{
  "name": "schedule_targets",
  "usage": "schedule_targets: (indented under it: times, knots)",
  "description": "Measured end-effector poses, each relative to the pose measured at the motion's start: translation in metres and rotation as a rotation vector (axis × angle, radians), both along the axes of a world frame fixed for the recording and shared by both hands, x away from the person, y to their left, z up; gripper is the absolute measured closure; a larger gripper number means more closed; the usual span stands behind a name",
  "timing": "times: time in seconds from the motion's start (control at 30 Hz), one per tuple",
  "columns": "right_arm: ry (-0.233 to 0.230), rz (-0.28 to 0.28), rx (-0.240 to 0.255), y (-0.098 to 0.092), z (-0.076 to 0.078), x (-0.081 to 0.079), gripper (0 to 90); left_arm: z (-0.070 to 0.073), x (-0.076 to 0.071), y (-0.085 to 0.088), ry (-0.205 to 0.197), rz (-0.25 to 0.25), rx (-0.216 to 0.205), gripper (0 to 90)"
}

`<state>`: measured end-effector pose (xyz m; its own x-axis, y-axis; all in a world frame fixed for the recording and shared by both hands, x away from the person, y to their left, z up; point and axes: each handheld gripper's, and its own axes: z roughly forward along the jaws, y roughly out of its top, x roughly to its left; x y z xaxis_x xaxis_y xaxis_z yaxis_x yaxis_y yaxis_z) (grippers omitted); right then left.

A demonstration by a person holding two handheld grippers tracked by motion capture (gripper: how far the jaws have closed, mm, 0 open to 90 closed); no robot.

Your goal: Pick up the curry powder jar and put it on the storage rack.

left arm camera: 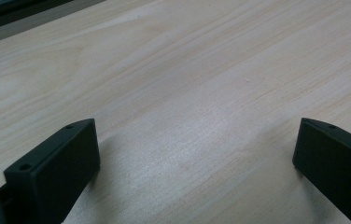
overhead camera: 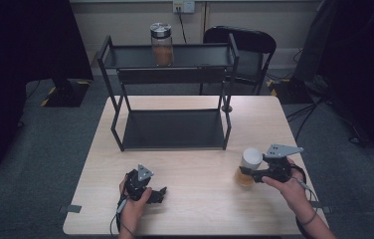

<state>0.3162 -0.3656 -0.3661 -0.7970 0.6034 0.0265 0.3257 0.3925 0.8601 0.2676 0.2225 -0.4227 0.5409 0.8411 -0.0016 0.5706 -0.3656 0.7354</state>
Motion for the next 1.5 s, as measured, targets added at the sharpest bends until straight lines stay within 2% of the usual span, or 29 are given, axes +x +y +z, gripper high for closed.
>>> schedule_targets:
  times: [0.37, 0.5, 0.73, 0.87, 0.9, 1.3, 1.5]
  knots:
    - [0.023, 0.044, 0.003, 0.022, 0.023, 0.020, 34.6, 0.000, 0.000, 0.000, 0.000, 0.000, 0.000, 0.0]
    - [0.017, 0.054, -0.007, 0.029, 0.029, 0.024, 34.6, 0.000, 0.000, 0.000, 0.000, 0.000, 0.000, 0.0]
    - [0.020, 0.076, 0.011, 0.039, 0.043, 0.038, 34.7, 0.000, 0.000, 0.000, 0.000, 0.000, 0.000, 0.0]
    - [0.006, 0.081, -0.005, 0.050, 0.058, 0.046, 34.7, 0.000, 0.000, 0.000, 0.000, 0.000, 0.000, 0.0]
    - [0.006, 0.081, -0.005, 0.050, 0.058, 0.046, 34.7, 0.000, 0.000, 0.000, 0.000, 0.000, 0.000, 0.0]
    - [-0.003, 0.116, 0.013, 0.070, 0.088, 0.069, 34.8, 0.000, 0.000, 0.000, 0.000, 0.000, 0.000, 0.0]
    - [-0.016, 0.120, 0.018, 0.081, 0.109, 0.078, 34.8, 0.000, 0.000, 0.000, 0.000, 0.000, 0.000, 0.0]
